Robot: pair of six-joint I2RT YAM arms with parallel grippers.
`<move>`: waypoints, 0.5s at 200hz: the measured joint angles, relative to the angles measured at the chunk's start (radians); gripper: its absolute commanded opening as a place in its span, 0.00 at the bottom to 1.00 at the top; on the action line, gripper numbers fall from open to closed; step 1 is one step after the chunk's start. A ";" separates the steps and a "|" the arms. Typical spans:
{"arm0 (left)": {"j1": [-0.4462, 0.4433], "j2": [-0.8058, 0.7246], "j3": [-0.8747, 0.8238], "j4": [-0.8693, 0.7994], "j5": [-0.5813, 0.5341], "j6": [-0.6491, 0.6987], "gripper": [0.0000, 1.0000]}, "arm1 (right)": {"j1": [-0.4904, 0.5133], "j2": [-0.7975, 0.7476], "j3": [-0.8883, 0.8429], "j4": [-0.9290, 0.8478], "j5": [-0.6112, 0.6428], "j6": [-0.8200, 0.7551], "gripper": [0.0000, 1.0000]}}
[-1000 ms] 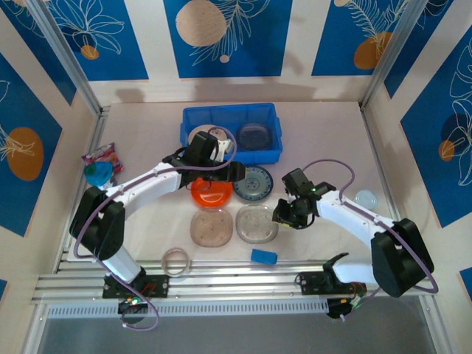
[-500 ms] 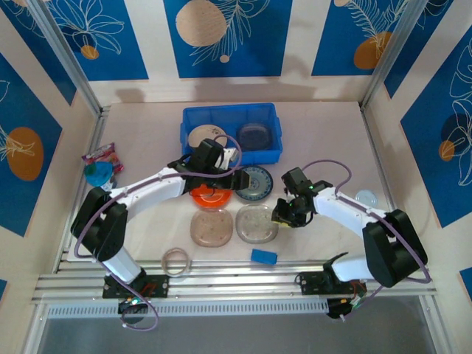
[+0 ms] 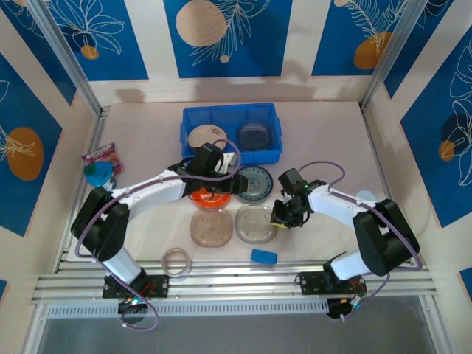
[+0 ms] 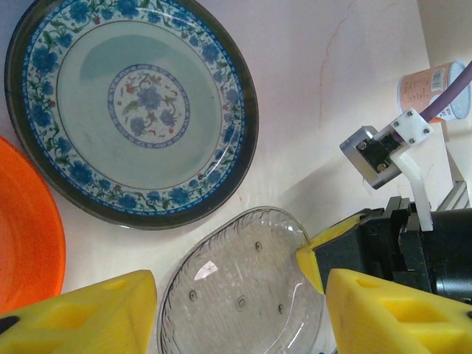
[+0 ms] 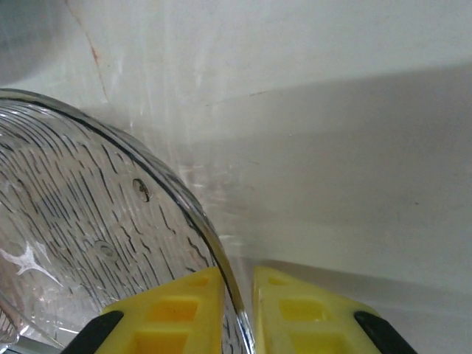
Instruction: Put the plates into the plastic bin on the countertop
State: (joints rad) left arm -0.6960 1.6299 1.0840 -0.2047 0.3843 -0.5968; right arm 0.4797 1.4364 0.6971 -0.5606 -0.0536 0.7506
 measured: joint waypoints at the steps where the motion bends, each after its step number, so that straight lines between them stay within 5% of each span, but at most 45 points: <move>1: 0.000 0.000 0.000 0.000 0.000 0.000 0.63 | 0.000 0.001 0.000 0.000 0.000 0.000 0.18; 100: 0.000 0.001 -0.011 0.007 -0.004 0.000 0.63 | 0.004 -0.035 -0.006 0.013 -0.013 -0.013 0.00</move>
State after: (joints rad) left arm -0.6960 1.6310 1.0733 -0.1978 0.3805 -0.5964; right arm 0.4839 1.4010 0.6907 -0.5476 -0.0666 0.7372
